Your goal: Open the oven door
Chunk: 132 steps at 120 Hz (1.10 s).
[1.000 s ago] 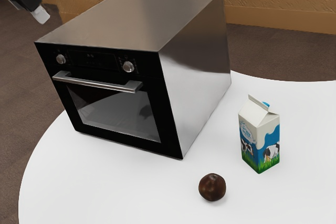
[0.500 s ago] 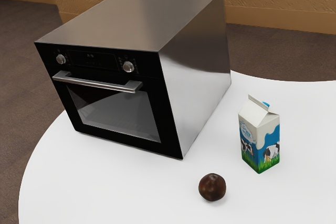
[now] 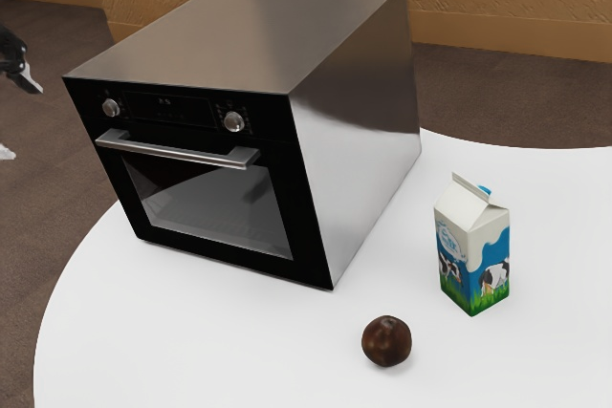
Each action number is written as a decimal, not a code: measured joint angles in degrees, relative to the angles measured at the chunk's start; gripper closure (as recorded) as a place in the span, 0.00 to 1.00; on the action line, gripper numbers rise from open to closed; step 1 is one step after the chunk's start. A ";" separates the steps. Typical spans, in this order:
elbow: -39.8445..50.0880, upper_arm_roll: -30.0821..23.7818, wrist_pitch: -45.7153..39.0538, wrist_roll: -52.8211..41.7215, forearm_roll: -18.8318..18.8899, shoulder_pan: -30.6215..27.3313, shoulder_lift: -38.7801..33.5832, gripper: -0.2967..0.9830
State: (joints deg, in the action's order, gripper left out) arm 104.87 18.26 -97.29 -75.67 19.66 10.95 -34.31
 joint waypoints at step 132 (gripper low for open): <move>2.97 22.44 -17.76 -12.26 -3.08 20.08 12.48 0.25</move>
State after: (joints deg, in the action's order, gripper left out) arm 107.84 40.70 -115.05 -87.93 16.58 31.02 -21.82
